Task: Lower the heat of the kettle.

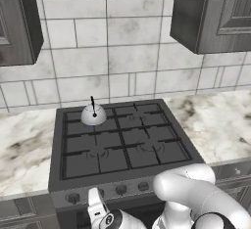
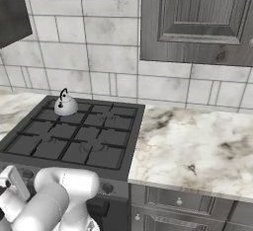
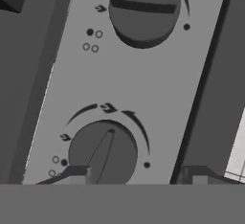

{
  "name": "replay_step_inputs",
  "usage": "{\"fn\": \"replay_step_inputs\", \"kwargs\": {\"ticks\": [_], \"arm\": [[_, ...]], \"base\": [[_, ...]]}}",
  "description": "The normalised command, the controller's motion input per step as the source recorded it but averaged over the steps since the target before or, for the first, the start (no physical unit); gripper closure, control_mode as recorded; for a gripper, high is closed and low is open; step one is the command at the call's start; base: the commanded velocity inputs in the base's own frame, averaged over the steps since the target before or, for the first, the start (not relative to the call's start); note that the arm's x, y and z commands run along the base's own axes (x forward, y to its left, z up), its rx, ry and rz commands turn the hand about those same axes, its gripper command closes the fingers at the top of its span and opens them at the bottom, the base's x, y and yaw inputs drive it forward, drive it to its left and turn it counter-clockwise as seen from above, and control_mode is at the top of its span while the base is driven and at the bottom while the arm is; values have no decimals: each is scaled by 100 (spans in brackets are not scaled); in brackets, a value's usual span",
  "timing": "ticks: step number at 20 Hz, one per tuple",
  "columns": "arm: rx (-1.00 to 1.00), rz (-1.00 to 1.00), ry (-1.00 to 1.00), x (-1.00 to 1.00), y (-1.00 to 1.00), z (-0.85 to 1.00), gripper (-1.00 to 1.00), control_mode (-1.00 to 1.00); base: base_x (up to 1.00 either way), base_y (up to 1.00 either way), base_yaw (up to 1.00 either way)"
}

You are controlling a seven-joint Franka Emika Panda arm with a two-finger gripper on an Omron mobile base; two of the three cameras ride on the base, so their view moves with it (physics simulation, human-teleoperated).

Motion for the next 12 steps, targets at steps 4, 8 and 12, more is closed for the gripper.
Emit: {"fn": "replay_step_inputs", "kwargs": {"ticks": [4,8,12], "arm": [[0,4,4,6,0,-21,-100,-100],[0,3,0,0,3,-18,-100,-100],[0,2,0,0,3,-10,-100,-100]], "base": [[0,0,0],[0,0,0],[0,0,0]]}}
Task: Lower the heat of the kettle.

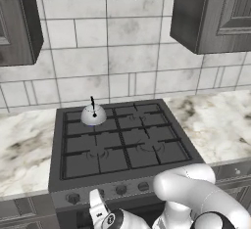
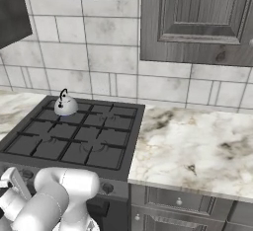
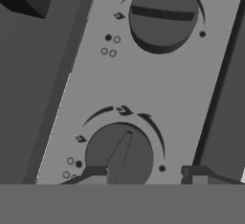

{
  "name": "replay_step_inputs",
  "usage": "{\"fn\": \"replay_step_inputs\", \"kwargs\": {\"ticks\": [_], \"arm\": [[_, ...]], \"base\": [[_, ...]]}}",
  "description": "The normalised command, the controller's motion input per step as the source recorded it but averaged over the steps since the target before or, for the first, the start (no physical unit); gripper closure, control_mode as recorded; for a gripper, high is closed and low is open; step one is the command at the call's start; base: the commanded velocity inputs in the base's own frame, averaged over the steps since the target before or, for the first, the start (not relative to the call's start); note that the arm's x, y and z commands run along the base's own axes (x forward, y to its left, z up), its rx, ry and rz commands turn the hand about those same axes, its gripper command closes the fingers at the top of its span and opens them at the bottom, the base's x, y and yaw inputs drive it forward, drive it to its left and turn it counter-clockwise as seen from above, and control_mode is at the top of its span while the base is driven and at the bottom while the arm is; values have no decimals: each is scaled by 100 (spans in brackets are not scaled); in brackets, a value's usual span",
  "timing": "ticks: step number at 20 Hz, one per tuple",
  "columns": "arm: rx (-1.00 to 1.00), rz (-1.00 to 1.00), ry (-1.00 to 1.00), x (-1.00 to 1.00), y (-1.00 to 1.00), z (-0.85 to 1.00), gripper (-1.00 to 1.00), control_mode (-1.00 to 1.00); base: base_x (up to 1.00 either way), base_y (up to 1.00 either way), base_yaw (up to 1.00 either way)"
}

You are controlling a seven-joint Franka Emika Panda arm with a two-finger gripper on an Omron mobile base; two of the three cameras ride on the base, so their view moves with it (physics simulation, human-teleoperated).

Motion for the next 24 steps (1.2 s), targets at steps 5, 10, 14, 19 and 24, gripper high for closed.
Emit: {"fn": "replay_step_inputs", "kwargs": {"ticks": [5,10,14,19,24], "arm": [[1,1,0,0,0,-1,-100,-100],[1,0,1,2,0,0,-100,-100],[2,0,1,23,0,0,-100,-100],[0,0,0,29,0,-2,-100,-100],[0,0,0,31,0,-1,100,-100]], "base": [[0,0,0],[0,0,0],[0,0,0],[0,0,0],[0,0,0]]}}
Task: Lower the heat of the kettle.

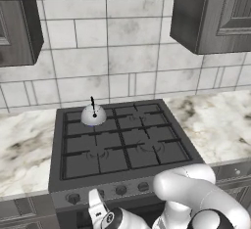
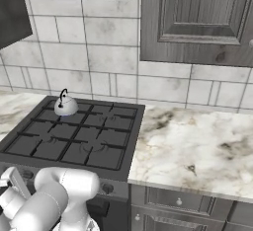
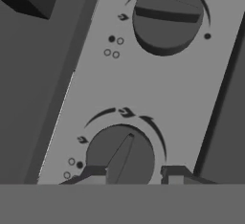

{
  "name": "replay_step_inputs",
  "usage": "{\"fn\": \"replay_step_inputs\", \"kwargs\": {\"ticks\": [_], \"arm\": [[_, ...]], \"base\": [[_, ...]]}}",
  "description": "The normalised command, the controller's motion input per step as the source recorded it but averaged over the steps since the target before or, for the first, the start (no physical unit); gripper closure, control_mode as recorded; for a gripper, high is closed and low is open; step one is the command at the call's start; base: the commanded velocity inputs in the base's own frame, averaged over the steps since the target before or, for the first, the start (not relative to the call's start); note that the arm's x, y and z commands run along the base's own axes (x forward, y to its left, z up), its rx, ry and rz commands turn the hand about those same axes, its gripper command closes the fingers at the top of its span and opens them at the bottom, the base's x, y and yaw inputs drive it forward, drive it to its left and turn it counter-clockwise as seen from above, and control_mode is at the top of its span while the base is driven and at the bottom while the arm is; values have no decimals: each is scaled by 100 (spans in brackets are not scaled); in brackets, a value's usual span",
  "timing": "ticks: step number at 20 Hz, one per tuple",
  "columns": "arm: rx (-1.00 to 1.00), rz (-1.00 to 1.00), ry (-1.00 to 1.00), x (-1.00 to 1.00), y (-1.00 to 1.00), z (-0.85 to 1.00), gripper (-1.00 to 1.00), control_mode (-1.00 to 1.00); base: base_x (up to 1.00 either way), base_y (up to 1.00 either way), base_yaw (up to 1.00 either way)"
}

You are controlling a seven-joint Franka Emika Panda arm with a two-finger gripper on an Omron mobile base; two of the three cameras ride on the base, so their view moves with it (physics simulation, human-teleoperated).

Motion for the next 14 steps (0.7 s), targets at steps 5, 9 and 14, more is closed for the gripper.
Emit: {"fn": "replay_step_inputs", "kwargs": {"ticks": [5,9,14], "arm": [[0,0,0,19,0,0,100,-100],[1,0,0,16,-1,0,100,-100],[7,0,0,21,-8,0,100,-100]], "base": [[0,0,0],[0,0,0],[0,0,0]]}}
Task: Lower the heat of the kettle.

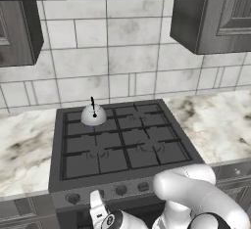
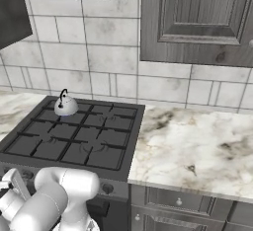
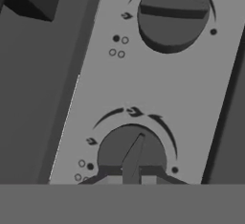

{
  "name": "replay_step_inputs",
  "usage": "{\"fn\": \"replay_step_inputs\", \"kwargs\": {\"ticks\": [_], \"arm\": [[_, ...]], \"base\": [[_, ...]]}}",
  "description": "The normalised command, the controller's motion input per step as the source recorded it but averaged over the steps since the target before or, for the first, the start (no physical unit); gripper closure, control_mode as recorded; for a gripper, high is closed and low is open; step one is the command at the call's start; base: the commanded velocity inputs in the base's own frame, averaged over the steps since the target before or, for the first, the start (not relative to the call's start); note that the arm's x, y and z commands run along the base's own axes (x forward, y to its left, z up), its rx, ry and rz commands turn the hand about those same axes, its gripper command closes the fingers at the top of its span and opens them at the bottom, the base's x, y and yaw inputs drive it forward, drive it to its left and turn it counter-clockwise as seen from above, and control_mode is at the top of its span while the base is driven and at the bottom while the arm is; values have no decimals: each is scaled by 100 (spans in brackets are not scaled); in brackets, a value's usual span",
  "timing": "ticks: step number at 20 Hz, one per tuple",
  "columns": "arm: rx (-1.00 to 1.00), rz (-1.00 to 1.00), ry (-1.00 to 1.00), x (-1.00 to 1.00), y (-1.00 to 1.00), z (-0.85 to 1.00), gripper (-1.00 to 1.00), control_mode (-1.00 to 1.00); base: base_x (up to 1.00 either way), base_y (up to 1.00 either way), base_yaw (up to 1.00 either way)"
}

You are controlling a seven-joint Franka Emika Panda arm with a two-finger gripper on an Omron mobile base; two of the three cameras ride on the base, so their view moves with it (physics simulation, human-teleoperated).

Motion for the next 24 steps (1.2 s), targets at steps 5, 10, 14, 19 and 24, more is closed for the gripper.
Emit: {"fn": "replay_step_inputs", "kwargs": {"ticks": [5,10,14,19,24], "arm": [[13,1,0,18,-10,0,100,-100],[25,4,0,19,-15,11,100,-100],[34,3,5,36,-15,29,100,-100],[35,6,11,43,-18,33,100,-100],[31,11,1,10,-15,4,100,-100]], "base": [[0,0,0],[0,0,0],[0,0,0],[0,0,0],[0,0,0]]}}
